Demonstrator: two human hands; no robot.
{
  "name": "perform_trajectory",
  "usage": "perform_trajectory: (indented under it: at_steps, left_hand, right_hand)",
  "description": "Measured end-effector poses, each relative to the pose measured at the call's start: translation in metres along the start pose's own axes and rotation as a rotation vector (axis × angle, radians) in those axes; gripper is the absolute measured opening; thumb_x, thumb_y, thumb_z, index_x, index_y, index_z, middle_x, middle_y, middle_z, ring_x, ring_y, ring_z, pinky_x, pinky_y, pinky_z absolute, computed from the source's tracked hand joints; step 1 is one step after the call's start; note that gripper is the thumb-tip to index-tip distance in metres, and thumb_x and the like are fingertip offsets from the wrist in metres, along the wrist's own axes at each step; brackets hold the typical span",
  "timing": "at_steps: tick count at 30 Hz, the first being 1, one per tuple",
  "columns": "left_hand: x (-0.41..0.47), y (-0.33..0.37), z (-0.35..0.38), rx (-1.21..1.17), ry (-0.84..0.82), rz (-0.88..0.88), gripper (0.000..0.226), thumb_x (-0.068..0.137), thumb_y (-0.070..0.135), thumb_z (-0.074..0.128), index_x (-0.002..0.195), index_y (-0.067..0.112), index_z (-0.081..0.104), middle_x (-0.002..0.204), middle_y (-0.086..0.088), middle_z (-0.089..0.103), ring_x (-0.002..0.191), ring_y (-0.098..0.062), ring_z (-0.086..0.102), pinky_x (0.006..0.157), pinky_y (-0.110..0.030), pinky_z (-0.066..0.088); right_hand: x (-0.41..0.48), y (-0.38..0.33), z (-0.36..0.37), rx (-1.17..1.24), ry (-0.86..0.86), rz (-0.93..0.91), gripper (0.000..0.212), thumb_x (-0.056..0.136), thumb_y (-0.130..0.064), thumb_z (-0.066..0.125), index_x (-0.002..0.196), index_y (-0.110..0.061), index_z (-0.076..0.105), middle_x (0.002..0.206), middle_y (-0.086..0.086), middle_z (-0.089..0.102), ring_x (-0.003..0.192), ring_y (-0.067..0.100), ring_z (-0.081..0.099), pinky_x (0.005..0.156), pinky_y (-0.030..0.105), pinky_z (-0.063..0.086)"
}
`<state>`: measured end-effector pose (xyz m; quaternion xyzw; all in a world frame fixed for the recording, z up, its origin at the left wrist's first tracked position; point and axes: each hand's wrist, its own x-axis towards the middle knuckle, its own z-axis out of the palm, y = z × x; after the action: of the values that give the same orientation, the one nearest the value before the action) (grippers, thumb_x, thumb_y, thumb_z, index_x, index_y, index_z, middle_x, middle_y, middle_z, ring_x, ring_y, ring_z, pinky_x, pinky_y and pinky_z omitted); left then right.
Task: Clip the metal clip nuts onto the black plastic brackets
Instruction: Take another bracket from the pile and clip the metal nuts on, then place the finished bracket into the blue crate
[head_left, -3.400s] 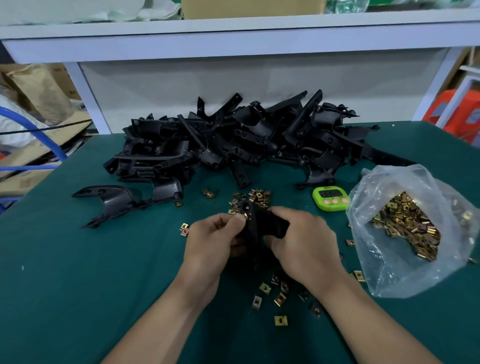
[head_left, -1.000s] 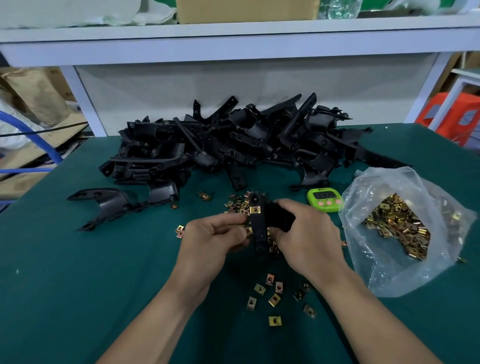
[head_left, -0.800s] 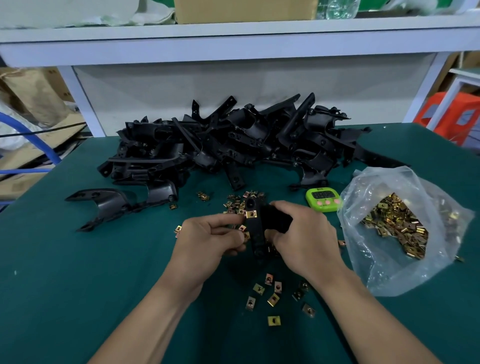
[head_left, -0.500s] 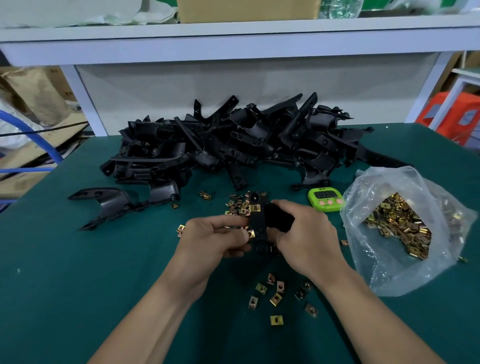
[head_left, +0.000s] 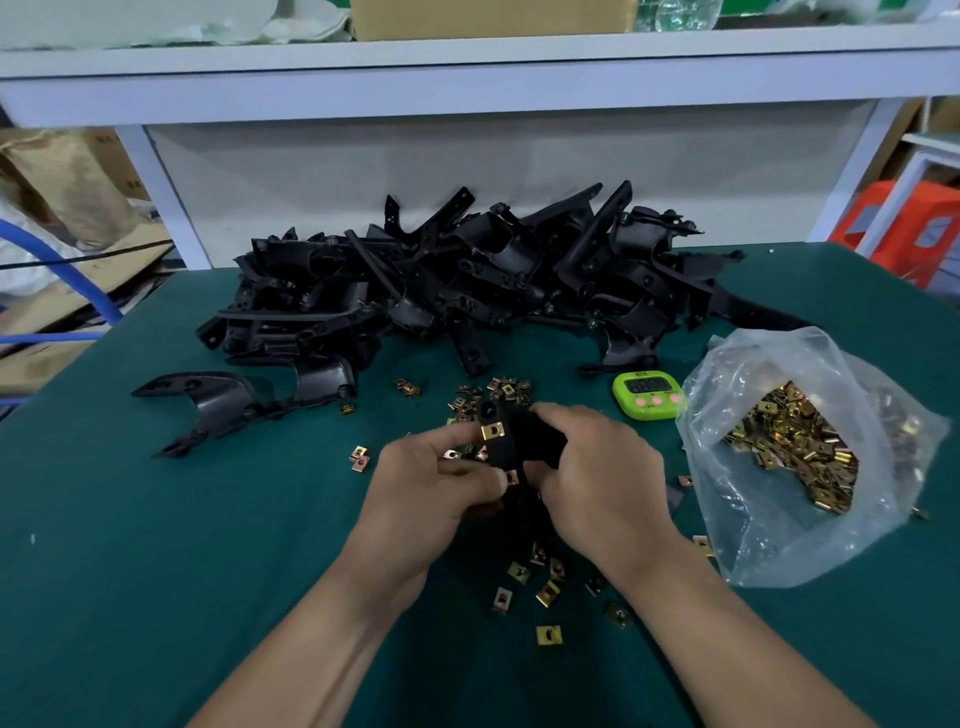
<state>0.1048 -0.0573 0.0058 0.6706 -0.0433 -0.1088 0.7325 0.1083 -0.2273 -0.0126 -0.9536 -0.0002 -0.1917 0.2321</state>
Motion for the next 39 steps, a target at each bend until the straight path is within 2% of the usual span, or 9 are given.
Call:
perform_trajectory:
  at_steps: [4,8,14,18,22,26,28,33,39]
  left_hand:
    - [0.003,0.000,-0.003,-0.120,-0.023,-0.039,0.036,0.096,0.001,0.062,0.109,0.029,0.080,0.093,-0.009,0.079,0.082,-0.016,0.074,0.071,-0.022,0.057]
    - [0.007,-0.001,-0.004,-0.311,-0.023,-0.127,0.024,0.093,0.014,0.064,0.107,0.020,0.082,0.099,-0.007,0.076,0.082,-0.016,0.071,0.072,-0.026,0.059]
    - [0.008,-0.008,0.001,-0.359,0.014,-0.139,0.038,0.076,0.020,0.075,0.111,0.005,0.076,0.096,-0.009,0.073,0.075,-0.012,0.070,0.064,-0.022,0.057]
    - [0.006,-0.008,0.005,-0.320,0.049,-0.094,0.018,0.075,0.021,0.075,0.090,0.016,0.083,0.089,-0.006,0.076,0.076,-0.012,0.072,0.065,-0.022,0.058]
    - [0.003,0.003,0.011,-0.131,0.155,0.030,0.019,0.093,0.013,0.069,0.100,0.025,0.082,0.095,-0.002,0.080,0.085,-0.011,0.073,0.070,-0.017,0.055]
    - [-0.005,0.038,0.037,0.277,0.321,0.313,0.021,0.081,0.041,0.067,0.099,0.050,0.073,0.085,0.019,0.074,0.076,0.001,0.069,0.064,-0.012,0.050]
    - [-0.004,0.063,0.053,0.179,0.351,0.348,0.021,0.086,0.028,0.068,0.096,0.045,0.076,0.075,0.016,0.073,0.065,-0.001,0.066,0.056,-0.015,0.049]
    - [-0.002,0.116,0.131,-0.128,0.018,0.262,0.022,0.092,0.003,0.069,0.095,0.021,0.080,0.067,0.000,0.066,0.054,-0.011,0.058,0.050,-0.021,0.049]
    - [-0.028,0.104,0.292,-0.145,-0.330,-0.009,0.015,0.090,-0.003,0.069,0.089,0.012,0.072,0.060,-0.002,0.070,0.052,-0.015,0.063,0.049,-0.021,0.052]
  right_hand:
    - [0.002,0.001,0.002,0.130,-0.026,0.093,0.039,0.081,-0.041,0.075,0.117,-0.044,0.059,0.088,-0.019,0.065,0.087,0.016,0.064,0.067,0.033,0.045]
    - [0.003,-0.002,-0.002,0.246,-0.011,0.131,0.047,0.080,-0.042,0.075,0.120,-0.053,0.052,0.086,-0.023,0.067,0.085,0.013,0.065,0.073,0.038,0.054]
    - [0.002,-0.003,-0.003,0.248,-0.022,0.142,0.043,0.080,-0.041,0.079,0.118,-0.050,0.059,0.081,-0.024,0.065,0.081,0.013,0.063,0.070,0.035,0.052]
    - [-0.001,-0.005,-0.003,0.231,-0.003,0.149,0.044,0.079,-0.040,0.076,0.119,-0.047,0.059,0.081,-0.021,0.065,0.081,0.015,0.064,0.071,0.037,0.055]
    - [0.001,-0.014,-0.009,0.234,-0.037,0.170,0.035,0.084,-0.041,0.074,0.117,-0.043,0.060,0.085,-0.021,0.066,0.080,0.011,0.064,0.072,0.038,0.055]
    - [0.009,-0.032,-0.048,0.243,-0.096,0.128,0.033,0.086,-0.032,0.074,0.116,-0.035,0.062,0.090,-0.012,0.069,0.080,0.016,0.066,0.070,0.039,0.056]
    - [0.009,-0.031,-0.088,0.325,-0.164,0.083,0.042,0.082,-0.019,0.075,0.119,-0.031,0.062,0.093,-0.008,0.071,0.079,0.015,0.066,0.069,0.039,0.056]
    - [-0.035,0.014,-0.197,0.754,-0.116,0.253,0.047,0.083,-0.006,0.072,0.120,-0.035,0.068,0.080,0.005,0.071,0.063,0.020,0.059,0.064,0.029,0.050]
    - [-0.153,0.108,-0.278,1.249,0.325,0.773,0.031,0.099,0.006,0.048,0.123,-0.001,0.065,0.104,0.025,0.073,0.081,0.030,0.072,0.064,0.030,0.060]
